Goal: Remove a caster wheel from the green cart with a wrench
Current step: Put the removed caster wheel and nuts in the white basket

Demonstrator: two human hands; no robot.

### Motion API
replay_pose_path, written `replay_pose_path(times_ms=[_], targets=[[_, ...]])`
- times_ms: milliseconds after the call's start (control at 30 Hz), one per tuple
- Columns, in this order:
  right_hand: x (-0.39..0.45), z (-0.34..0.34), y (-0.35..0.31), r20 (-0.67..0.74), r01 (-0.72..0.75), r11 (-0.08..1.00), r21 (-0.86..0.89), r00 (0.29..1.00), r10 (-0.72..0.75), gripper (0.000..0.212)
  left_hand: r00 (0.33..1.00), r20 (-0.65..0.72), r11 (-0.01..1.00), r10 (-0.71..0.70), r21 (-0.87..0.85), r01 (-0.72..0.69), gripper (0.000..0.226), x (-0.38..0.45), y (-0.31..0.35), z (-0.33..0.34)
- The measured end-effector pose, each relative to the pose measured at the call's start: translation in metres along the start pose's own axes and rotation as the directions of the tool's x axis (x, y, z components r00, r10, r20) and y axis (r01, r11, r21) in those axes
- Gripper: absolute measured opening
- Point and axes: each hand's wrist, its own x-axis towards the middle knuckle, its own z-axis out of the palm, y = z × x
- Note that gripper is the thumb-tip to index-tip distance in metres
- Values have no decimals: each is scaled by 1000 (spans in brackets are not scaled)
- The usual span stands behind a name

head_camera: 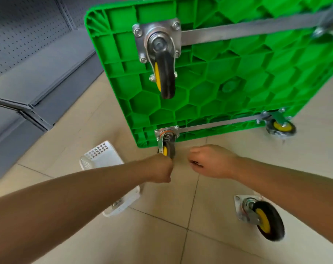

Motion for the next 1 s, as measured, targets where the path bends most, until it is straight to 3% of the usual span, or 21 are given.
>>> replay_pose_path(times_ms=[167, 267, 333, 400, 467, 533, 700, 800, 933, 1000], targets=[[-54, 6, 47, 182, -228, 970, 82, 960, 211, 18, 998, 10, 996, 69, -59, -69, 23, 37, 67, 0], [-84, 16, 66, 327, -424, 899, 108, 869, 370, 32, 994, 2, 985, 105, -138, -104, 16, 59, 101, 10], [-98, 26, 75, 486, -544, 836, 76, 752, 445, 50, 991, 27, 968, 131, -220, -123, 15, 71, 120, 19], [-112, 36, 80, 658, -675, 734, 71, 585, 474, 59, 988, 53, 949, 148, -287, -126, 21, 84, 139, 32], [-118, 44, 77, 783, -801, 588, 112, 435, 444, 68, 985, 68, 935, 157, -332, -127, 31, 89, 153, 42], [-122, 53, 74, 851, -851, 514, 107, 346, 395, 76, 981, 79, 924, 179, -355, -140, 34, 97, 167, 52], [-118, 68, 68, 880, -870, 484, 97, 302, 367, 46, 980, 109, 912, 167, -394, -112, 21, 109, 182, 68], [-114, 73, 62, 879, -865, 499, 53, 277, 388, 45, 987, 92, 893, 131, -444, -77, 23, 113, 176, 69], [-108, 72, 58, 863, -842, 538, 29, 293, 412, 35, 991, 66, 877, 113, -476, -68, 25, 115, 166, 67], [-106, 69, 59, 857, -816, 578, 7, 302, 418, 44, 992, 49, 873, 114, -482, -76, 24, 115, 163, 68]])
